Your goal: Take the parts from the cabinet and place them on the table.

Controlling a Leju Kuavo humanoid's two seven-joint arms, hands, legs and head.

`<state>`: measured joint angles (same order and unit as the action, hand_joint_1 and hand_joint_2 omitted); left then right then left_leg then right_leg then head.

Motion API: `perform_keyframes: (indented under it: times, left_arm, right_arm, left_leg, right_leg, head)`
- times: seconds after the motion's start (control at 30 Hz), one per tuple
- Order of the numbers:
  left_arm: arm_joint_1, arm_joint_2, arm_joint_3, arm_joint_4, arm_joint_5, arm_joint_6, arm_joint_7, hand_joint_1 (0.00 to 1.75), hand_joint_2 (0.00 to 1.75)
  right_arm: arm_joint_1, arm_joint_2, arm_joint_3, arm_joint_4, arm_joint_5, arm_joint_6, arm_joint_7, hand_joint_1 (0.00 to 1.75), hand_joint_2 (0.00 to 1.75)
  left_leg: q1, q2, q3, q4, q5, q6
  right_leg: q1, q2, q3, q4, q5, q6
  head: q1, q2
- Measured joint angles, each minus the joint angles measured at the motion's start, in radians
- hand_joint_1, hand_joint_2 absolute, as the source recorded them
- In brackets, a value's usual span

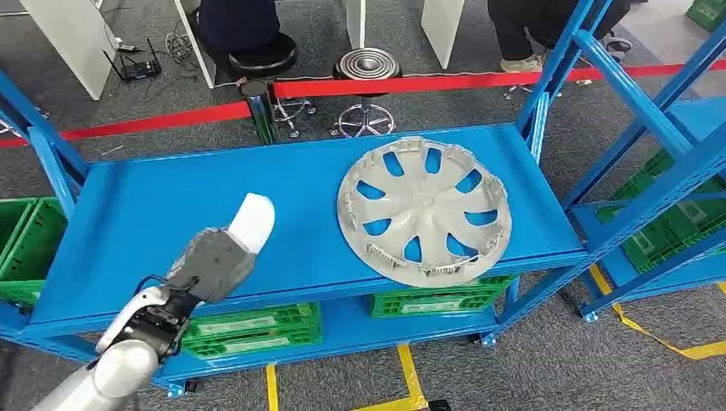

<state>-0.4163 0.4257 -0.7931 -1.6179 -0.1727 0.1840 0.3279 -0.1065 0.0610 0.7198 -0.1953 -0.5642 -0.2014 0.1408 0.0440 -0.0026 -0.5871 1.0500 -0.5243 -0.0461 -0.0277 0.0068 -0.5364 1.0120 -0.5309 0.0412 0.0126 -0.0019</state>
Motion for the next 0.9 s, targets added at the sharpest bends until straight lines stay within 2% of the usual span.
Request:
perform_keyframes:
  times: [0.1,0.23,0.33,0.5,0.67,0.9]
  left_arm:
    - [0.017,-0.010,0.021,-0.046,0.100,0.069,-0.111,1.75,1.75]
    - [0.037,-0.027,0.049,-0.131,0.229,0.097,-0.255,1.75,1.75]
    - [0.046,-0.037,0.067,-0.192,0.274,0.099,-0.291,1.75,1.75]
    - [0.067,-0.058,0.099,-0.284,0.375,0.116,-0.400,1.75,1.75]
    - [0.072,-0.071,0.115,-0.369,0.402,0.120,-0.416,1.75,1.75]
    - [0.080,-0.077,0.129,-0.425,0.408,0.121,-0.425,1.75,1.75]
  right_arm:
    - [0.000,0.000,0.006,0.000,-0.005,-0.003,0.000,0.00,1.75]
    - [0.000,0.000,0.007,0.001,-0.013,-0.006,-0.005,0.00,1.75]
    - [0.000,0.000,0.008,0.001,-0.015,-0.006,-0.006,0.00,1.75]
    - [0.000,0.000,0.013,0.001,-0.024,-0.009,-0.007,0.00,1.75]
    - [0.000,0.000,0.013,0.001,-0.032,-0.010,-0.007,0.00,1.75]
    - [0.000,0.000,0.013,0.001,-0.033,-0.011,-0.007,0.00,1.75]
  left_leg:
    - [0.000,0.000,0.000,0.000,0.000,0.000]
    - [0.000,0.000,0.000,0.000,0.000,0.000]
    - [0.000,0.000,0.000,0.000,0.000,0.000]
    - [0.000,0.001,0.000,0.000,0.000,0.000]
    - [0.000,0.002,0.000,0.000,0.000,0.000]
    - [0.000,0.002,0.000,0.000,0.000,0.000]
  right_leg:
    - [0.000,0.000,0.000,0.000,0.000,0.000]
    - [0.000,0.000,0.000,0.000,0.000,0.000]
    - [0.000,0.000,0.000,0.000,0.000,0.000]
    - [0.000,0.000,0.000,0.000,0.000,0.000]
    - [0.000,0.000,0.000,0.000,0.000,0.000]
    - [0.000,0.000,0.000,0.000,0.000,0.000]
  head:
    - [0.000,0.000]
    - [0.000,0.000]
    - [0.001,0.000]
    - [0.000,0.000]
    - [0.000,0.000]
    - [-0.001,0.000]
